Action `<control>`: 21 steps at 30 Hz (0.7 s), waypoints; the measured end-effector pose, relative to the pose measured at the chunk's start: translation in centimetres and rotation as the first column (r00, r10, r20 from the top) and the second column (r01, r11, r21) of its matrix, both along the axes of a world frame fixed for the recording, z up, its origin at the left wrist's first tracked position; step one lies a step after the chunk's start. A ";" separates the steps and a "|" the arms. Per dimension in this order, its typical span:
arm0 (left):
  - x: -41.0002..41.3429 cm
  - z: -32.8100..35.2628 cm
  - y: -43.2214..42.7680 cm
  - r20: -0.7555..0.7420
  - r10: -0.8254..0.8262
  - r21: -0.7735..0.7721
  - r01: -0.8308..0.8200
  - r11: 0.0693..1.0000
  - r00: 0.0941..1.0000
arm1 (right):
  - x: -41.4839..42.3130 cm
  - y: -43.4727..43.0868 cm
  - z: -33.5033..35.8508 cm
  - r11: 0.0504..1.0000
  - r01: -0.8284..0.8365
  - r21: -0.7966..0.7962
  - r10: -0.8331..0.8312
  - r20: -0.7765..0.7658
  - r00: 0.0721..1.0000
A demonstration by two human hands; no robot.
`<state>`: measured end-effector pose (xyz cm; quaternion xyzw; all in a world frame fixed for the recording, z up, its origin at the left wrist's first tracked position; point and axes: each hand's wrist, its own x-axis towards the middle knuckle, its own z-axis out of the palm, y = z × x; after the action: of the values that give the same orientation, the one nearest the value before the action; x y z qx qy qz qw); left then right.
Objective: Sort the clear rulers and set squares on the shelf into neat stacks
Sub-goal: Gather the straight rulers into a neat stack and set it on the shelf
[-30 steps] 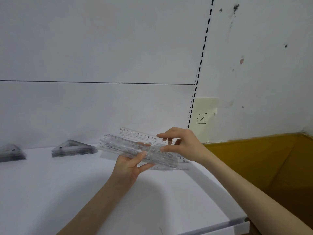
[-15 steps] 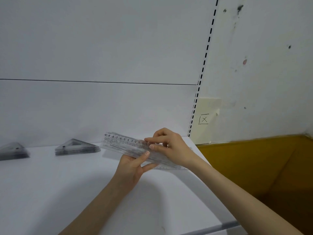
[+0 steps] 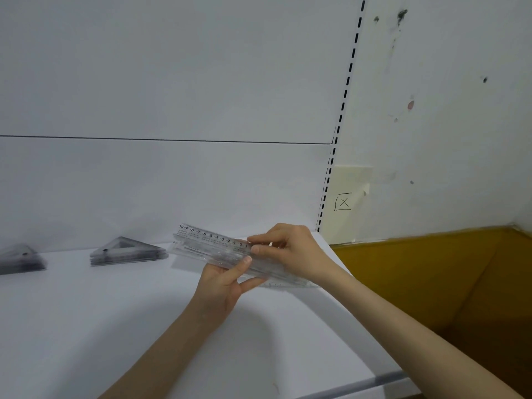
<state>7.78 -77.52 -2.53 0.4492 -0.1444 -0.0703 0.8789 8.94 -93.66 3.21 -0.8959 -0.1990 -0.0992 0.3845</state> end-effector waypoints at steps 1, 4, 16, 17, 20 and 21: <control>0.0 0.0 0.1 -0.003 0.003 0.005 -0.003 1.000 1.000 | 0.2 -0.4 0.2 1.000 -0.006 -0.030 0.006 0.004 1.000; 0.2 0.1 0.2 -0.020 0.090 -0.008 -0.090 0.996 0.996 | 1.7 -3.3 0.8 0.989 0.144 -0.029 -0.142 0.037 0.989; 1.3 0.3 1.3 -0.118 0.338 -0.077 -0.348 0.934 0.934 | 1.7 -6.0 -4.9 0.876 -0.018 -0.482 -0.044 -0.117 0.992; 1.2 0.4 1.3 -0.114 0.333 -0.081 -0.343 0.936 0.936 | 1.8 -6.0 -4.9 0.874 -0.023 -0.485 -0.033 -0.106 0.994; 1.0 0.5 1.4 -0.106 0.342 -0.056 -0.349 0.936 0.934 | 1.5 -6.0 -4.9 0.862 -0.044 -0.505 -0.003 -0.091 0.996; 1.0 0.6 1.3 -0.106 0.344 -0.058 -0.351 0.934 0.933 | 1.4 -5.9 -4.9 0.860 -0.042 -0.509 -0.001 -0.084 0.996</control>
<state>8.75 -76.18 -1.97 0.4300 -0.0238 0.0708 0.8997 10.37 -99.56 -1.64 -0.9668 -0.2119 -0.0025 0.1425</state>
